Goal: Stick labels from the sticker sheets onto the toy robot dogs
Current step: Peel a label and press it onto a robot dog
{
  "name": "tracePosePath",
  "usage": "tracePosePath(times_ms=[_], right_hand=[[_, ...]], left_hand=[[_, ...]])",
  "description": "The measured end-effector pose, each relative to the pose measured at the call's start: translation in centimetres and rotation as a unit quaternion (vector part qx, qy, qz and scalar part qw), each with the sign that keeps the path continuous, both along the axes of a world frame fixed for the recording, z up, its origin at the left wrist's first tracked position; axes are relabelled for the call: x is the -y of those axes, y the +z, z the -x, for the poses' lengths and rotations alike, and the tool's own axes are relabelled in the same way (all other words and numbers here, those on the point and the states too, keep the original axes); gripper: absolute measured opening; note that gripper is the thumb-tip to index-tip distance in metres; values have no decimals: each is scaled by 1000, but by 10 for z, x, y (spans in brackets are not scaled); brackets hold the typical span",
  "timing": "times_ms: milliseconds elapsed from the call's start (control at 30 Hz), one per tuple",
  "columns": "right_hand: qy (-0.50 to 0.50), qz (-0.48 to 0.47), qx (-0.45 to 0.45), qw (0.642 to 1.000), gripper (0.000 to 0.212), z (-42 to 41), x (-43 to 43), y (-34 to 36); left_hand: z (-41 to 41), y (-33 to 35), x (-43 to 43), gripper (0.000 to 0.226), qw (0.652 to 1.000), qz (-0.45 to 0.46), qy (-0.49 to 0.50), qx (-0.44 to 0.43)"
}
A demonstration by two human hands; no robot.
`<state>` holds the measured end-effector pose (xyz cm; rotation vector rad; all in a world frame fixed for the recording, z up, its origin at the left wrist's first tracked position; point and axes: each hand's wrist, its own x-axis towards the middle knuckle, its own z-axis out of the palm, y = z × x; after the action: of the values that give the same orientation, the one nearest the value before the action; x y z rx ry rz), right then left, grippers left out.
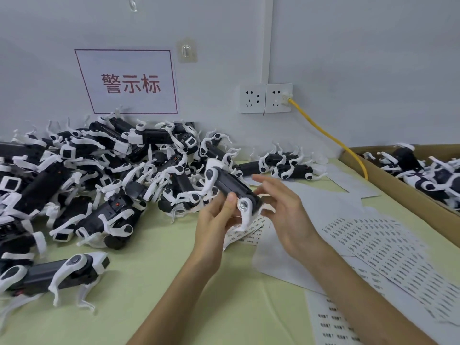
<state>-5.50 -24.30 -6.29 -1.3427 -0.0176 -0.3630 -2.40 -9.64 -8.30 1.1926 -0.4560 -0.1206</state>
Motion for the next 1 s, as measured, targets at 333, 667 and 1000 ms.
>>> tracePosePath(times_ms=[333, 667, 1000], right_hand=[[-7, -18, -53, 998, 48, 4, -4, 0], [158, -160, -121, 967, 35, 1, 5, 0], [126, -56, -7, 990, 33, 4, -6, -1]], left_hand=[[8, -7, 5, 29, 982, -138, -6, 128], [8, -1, -1, 29, 987, -105, -123, 23], [0, 6, -13, 29, 973, 53, -205, -93]])
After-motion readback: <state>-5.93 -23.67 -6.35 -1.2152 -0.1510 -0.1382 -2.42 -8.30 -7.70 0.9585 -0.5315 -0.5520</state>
